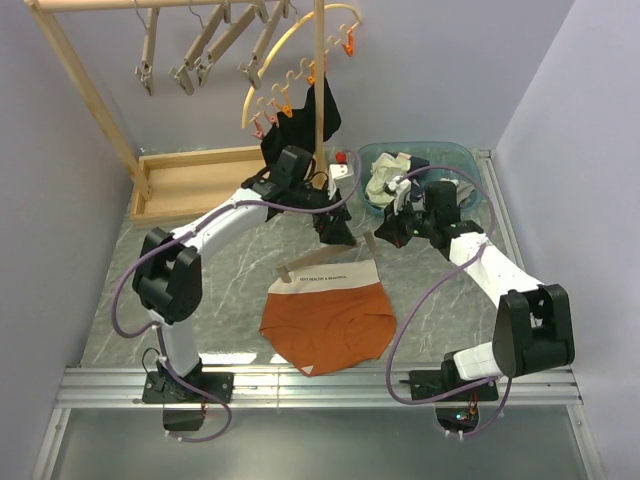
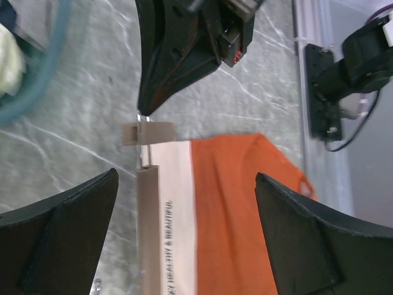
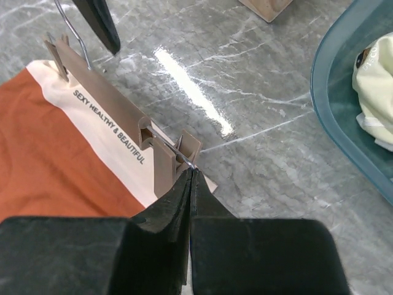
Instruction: Clip the underwear to the hanger
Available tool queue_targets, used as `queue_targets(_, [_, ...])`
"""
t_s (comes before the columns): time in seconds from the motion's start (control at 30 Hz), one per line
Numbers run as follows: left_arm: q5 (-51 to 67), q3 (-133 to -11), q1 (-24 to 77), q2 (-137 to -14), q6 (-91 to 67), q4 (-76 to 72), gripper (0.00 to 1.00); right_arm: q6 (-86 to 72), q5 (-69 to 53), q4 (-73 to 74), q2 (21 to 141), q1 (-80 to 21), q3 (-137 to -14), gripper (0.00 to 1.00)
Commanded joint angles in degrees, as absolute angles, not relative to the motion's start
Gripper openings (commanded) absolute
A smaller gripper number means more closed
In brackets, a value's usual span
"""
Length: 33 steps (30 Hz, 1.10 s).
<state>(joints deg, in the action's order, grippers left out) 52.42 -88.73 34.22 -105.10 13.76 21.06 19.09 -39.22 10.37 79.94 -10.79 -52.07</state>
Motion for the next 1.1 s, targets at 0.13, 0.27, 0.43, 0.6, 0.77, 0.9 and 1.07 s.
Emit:
queue_targets(0.13, [55.8, -95.7, 34.2, -110.1, 6.5, 22.9, 0.96, 23.6, -39.7, 9.5, 78.2, -12.6, -52.6, 0.0])
queue_targets(0.27, [55.4, -95.9, 34.3, -111.8, 3.7, 21.7, 0.95, 24.3, -39.5, 10.2, 77.8, -13.9, -52.9, 0.0])
queue_targets(0.43, [56.5, -98.2, 34.2, -115.0, 2.0, 22.8, 0.94, 24.1, -39.5, 11.2, 77.8, -14.8, -53.6, 0.0])
queue_targets(0.6, [58.9, -99.7, 34.2, -117.8, 1.4, 23.9, 0.9, 24.6, -39.1, 12.6, 77.2, -15.9, -54.2, 0.0])
queue_targets(0.77, [59.8, -99.9, 34.2, -119.4, 0.8, 23.8, 0.84, 25.0, -38.8, 13.3, 76.8, -16.7, -54.7, 0.0])
queue_targets(0.9, [60.8, -99.6, 34.0, -119.8, 0.4, 23.0, 0.79, 25.4, -38.4, 13.6, 76.6, -17.0, -54.8, 0.0])
queue_targets(1.07, [62.0, -99.7, 34.0, -120.4, 0.4, 23.5, 0.71, 25.1, -38.1, 13.5, 76.8, -17.2, -54.9, 0.0])
